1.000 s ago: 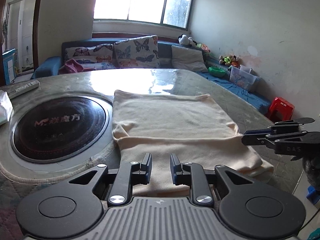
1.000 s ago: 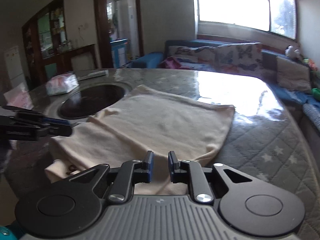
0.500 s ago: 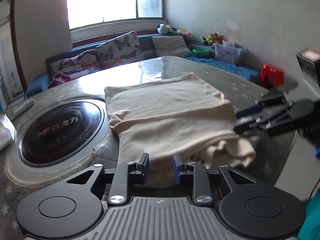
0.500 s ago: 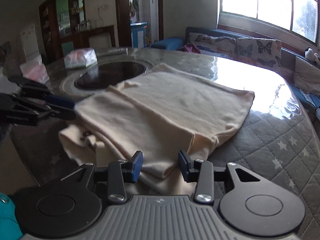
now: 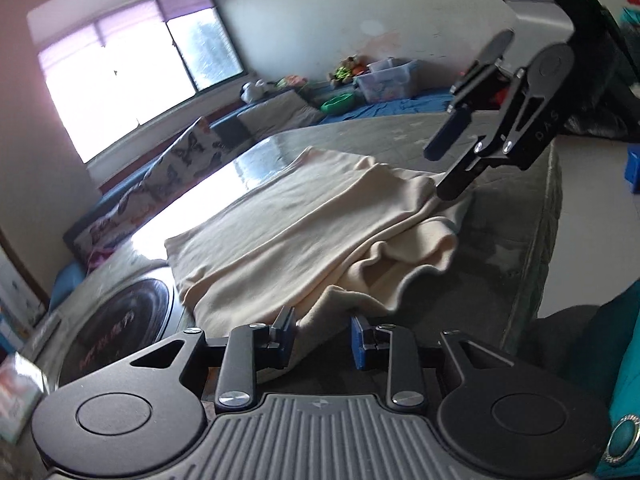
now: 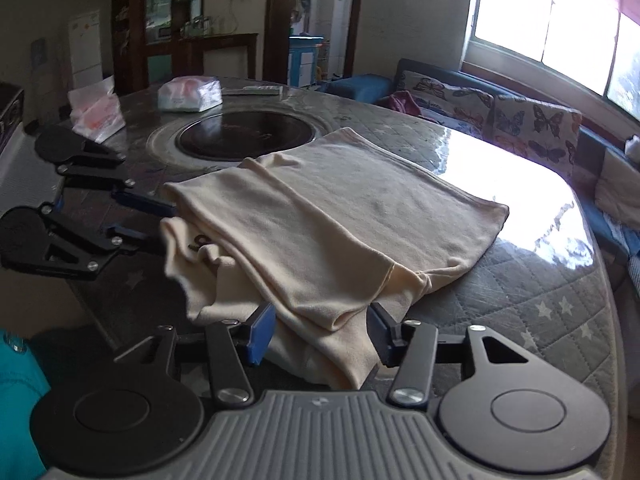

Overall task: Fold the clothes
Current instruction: 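Grasp the hem with the right gripper while the left gripper grasps the hem beside it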

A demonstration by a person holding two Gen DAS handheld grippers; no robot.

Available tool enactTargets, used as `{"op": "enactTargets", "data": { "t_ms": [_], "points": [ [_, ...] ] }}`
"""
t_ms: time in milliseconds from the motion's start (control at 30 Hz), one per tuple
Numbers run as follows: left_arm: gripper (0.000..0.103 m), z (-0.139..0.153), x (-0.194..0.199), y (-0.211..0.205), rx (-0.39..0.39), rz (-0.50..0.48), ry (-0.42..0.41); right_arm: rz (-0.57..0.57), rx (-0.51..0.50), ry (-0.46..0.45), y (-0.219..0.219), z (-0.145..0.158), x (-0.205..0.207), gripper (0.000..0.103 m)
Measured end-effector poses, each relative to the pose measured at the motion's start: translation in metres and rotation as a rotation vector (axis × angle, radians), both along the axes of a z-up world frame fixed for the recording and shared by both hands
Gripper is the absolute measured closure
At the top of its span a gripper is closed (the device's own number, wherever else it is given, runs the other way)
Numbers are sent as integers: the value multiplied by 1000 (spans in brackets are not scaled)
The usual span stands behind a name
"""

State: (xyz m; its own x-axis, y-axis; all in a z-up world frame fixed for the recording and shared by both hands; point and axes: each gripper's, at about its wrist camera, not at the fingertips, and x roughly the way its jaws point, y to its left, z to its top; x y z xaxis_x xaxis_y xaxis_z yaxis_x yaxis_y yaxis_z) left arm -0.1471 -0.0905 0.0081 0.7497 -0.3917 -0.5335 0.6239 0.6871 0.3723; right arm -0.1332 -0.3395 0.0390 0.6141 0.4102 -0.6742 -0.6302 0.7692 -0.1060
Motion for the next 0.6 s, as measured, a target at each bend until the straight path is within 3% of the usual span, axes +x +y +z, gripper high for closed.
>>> {"op": "enactTargets", "data": {
  "t_ms": [67,133,267,433,533,600],
  "points": [
    [78,-1,2,0,-6,-7,-5,29,-26,-10,2,1,-4,45],
    [91,2,7,3,-38,-8,5,68,-55,-16,5,2,-9,44],
    [95,17,24,10,-140,39,37,143,-101,-46,14,-3,-16,37],
    [95,36,52,11,-257,71,87,201,-127,-116,31,-15,-16,37],
    [95,36,64,7,-272,75,100,178,-98,-118,37,-20,-6,47],
    [95,35,68,6,-270,83,102,135,-43,-44,38,-24,10,72]
  ]
}}
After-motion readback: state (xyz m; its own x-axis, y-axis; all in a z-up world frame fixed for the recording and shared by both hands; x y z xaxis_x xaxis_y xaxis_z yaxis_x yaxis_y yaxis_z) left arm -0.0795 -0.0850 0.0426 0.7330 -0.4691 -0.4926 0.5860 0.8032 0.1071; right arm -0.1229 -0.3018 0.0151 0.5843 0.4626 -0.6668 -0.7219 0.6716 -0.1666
